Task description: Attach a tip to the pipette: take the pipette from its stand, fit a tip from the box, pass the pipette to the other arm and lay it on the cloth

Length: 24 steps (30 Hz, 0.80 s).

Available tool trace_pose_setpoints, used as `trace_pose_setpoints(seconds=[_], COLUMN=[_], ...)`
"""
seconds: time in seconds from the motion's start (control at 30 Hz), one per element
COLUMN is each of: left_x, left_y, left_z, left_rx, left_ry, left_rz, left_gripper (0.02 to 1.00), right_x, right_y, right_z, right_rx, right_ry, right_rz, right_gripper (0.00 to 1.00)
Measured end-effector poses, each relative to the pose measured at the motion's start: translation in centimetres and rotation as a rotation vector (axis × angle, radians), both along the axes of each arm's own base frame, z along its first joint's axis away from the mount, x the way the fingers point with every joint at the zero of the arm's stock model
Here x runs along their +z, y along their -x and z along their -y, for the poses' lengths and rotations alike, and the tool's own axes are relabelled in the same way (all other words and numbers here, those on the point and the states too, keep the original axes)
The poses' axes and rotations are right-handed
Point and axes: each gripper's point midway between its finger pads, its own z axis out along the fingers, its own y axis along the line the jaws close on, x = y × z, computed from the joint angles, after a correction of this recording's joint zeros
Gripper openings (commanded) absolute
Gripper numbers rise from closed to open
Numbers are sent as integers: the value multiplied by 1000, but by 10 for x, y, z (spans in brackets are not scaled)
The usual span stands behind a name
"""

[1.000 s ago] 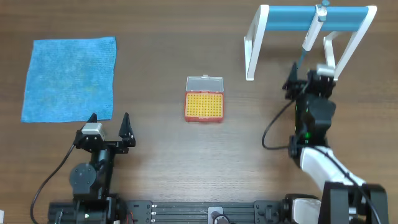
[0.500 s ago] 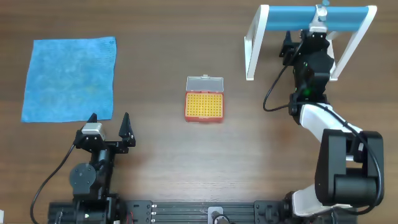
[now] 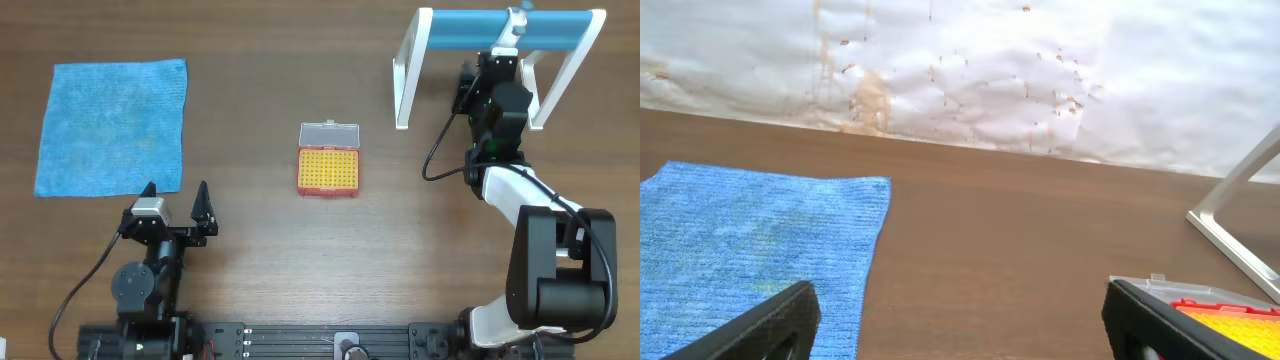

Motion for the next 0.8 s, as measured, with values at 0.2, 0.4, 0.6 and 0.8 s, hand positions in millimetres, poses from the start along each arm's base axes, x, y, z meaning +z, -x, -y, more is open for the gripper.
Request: trace_pose_setpoints(seconds=[0.2,0.4,0.6,0.8], left_x=[0,0,0,0], left_y=[0,0,0,0], left_z=[0,0,0,0], left_rx=[0,0,0,0], left_ry=[0,0,0,0], left_rz=[0,0,0,-1], left_gripper=[915,917,917,917], right_x=[1,32,62,104], right_y=[0,4,30,77], right_z=[-1,-1,-8,-63], right_rx=[8,8,17,145], right_ry=[4,10,7,4], right_rz=[0,67,24,2], right_gripper=[73,73,75,75])
